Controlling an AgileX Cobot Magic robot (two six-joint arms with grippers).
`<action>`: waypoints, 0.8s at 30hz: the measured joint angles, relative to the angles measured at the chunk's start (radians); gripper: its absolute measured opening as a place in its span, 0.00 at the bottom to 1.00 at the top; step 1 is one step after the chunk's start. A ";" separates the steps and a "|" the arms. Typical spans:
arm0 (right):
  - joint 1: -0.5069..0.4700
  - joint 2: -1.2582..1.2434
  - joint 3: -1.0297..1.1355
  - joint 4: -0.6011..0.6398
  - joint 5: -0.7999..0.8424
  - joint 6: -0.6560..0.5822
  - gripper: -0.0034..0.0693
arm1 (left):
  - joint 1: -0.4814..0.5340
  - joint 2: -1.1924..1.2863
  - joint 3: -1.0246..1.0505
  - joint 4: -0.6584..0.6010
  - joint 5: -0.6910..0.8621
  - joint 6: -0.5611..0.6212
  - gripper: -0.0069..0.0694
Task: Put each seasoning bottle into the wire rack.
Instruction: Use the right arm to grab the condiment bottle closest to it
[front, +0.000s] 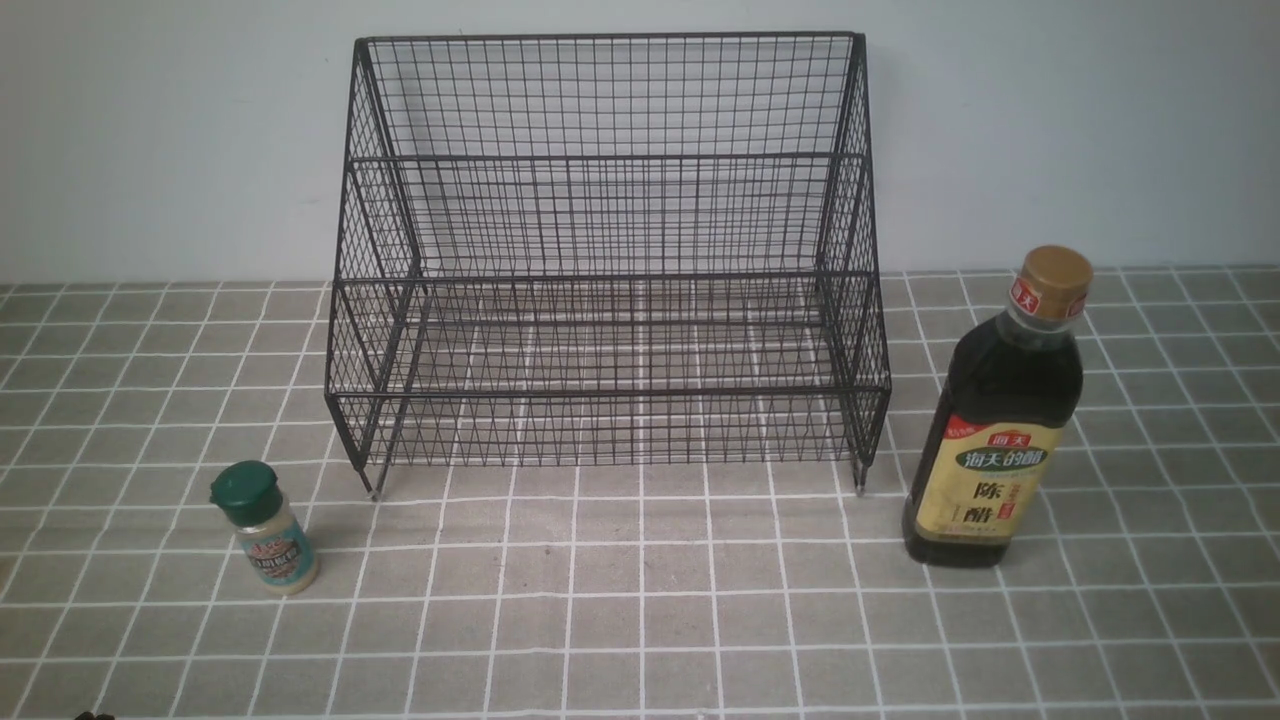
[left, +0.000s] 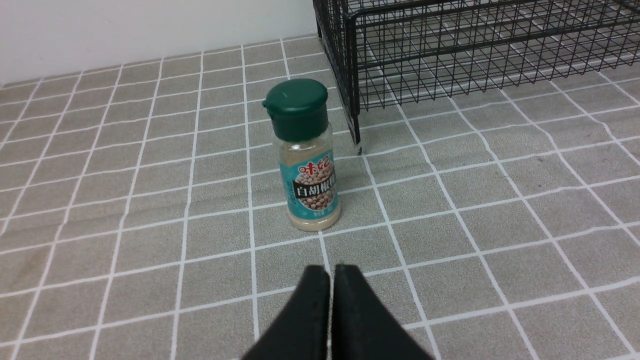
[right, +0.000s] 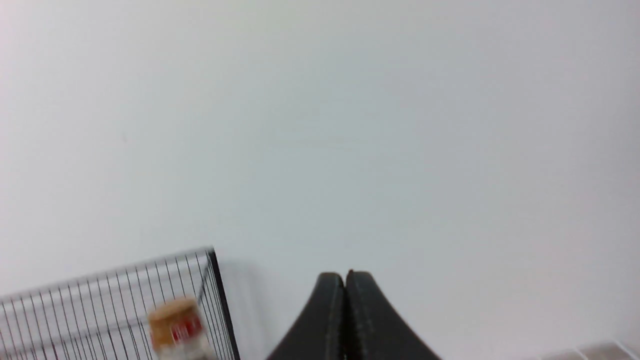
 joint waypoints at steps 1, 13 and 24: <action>0.000 0.000 0.000 0.000 -0.002 0.001 0.03 | 0.000 0.000 0.000 0.000 0.000 0.000 0.08; 0.000 0.075 -0.092 -0.075 -0.041 0.194 0.03 | 0.000 0.000 0.000 0.000 0.000 0.000 0.08; 0.000 0.606 -0.465 -1.008 -0.188 0.840 0.05 | 0.000 0.000 0.000 0.000 0.000 0.000 0.08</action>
